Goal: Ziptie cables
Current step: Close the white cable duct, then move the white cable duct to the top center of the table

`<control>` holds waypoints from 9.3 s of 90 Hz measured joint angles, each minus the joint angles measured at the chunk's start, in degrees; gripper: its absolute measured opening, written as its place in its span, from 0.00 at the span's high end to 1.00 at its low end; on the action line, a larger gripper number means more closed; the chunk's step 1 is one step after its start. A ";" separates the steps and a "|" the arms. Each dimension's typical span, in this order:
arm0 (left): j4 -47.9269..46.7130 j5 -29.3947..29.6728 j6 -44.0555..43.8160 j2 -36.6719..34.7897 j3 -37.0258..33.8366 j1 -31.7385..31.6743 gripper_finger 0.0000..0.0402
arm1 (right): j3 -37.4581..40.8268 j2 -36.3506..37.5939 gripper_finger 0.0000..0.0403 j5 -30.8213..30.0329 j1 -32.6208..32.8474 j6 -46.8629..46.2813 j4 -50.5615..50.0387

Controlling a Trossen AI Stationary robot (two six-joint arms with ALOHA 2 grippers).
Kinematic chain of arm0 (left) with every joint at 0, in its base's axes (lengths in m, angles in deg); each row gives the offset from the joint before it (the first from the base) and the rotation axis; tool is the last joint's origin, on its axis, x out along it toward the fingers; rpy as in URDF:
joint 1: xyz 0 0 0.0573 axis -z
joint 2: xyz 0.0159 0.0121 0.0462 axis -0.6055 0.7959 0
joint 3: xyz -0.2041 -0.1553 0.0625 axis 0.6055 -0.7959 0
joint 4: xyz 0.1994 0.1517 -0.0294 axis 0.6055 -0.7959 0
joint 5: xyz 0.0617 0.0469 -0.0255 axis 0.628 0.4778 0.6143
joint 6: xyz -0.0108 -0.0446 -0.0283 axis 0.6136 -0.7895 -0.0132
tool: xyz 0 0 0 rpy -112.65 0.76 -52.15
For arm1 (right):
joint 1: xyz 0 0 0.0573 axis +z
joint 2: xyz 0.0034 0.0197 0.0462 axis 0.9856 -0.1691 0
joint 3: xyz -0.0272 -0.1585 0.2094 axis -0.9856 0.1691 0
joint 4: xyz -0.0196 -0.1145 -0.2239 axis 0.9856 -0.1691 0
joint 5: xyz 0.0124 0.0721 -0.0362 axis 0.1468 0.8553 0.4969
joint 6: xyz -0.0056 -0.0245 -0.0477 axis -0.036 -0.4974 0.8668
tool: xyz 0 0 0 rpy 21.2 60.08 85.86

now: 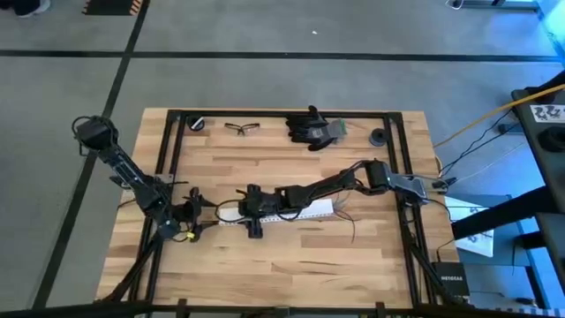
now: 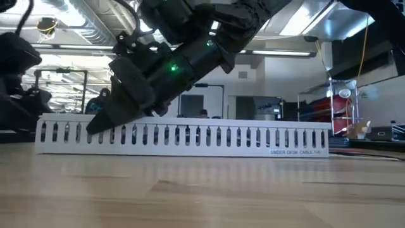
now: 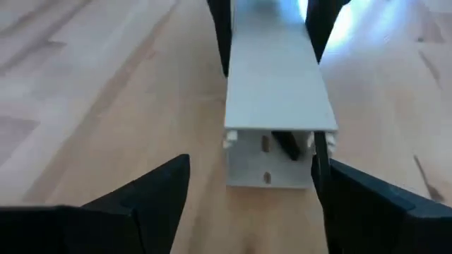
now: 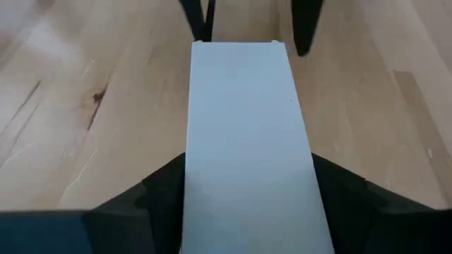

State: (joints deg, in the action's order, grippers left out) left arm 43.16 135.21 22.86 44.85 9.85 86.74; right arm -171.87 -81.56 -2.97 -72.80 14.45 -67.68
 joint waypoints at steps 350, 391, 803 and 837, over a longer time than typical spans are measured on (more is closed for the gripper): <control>-36.48 -20.24 -8.55 -0.63 19.86 -14.57 0.58 | 24.22 39.62 0.28 -19.74 5.10 -27.06 -57.37; -36.39 -24.47 -1.76 1.97 19.91 -21.37 0.61 | 56.85 53.90 0.28 -20.29 15.41 -48.64 -40.17; -25.57 -25.02 20.21 16.44 30.15 -29.32 0.61 | 42.87 40.23 0.28 -21.52 18.23 -29.84 -29.26; -31.85 -21.11 29.56 16.41 30.16 -36.78 0.61 | 43.12 39.76 0.28 -22.49 7.86 -20.35 -26.26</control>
State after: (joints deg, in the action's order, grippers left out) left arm 11.30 114.11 52.42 61.26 40.01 49.96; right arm -128.75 -41.80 -25.46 -64.94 -5.90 -93.95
